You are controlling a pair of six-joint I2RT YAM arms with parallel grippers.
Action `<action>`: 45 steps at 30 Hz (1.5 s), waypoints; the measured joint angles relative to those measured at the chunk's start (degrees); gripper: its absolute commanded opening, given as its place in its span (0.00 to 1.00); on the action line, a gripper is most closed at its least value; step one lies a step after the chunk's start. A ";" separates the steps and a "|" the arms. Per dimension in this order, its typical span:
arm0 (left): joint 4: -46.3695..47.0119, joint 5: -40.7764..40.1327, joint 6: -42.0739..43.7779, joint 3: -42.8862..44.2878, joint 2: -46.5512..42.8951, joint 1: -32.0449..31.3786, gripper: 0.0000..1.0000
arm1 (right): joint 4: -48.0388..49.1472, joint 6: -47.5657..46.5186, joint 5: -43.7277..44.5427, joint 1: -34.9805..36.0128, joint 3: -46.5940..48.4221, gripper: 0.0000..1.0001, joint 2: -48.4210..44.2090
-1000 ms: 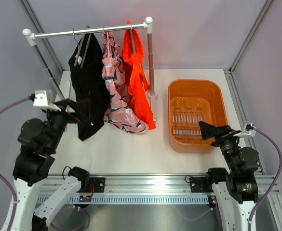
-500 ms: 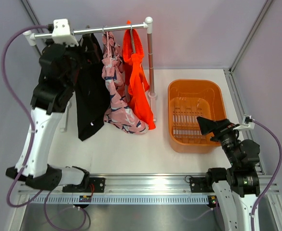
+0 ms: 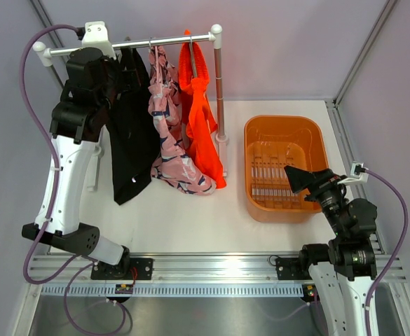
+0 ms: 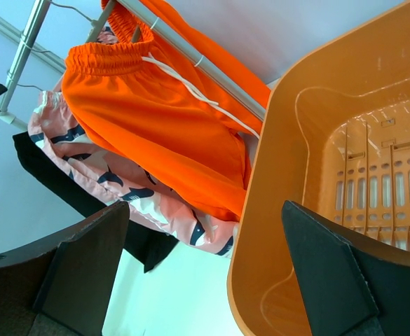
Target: Remove the shorts from the hanger
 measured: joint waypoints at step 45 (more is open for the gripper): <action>5.35 -3.10 5.18 3.23 15.34 5.14 0.57 | 10.38 0.15 -4.13 0.00 -4.24 0.99 9.94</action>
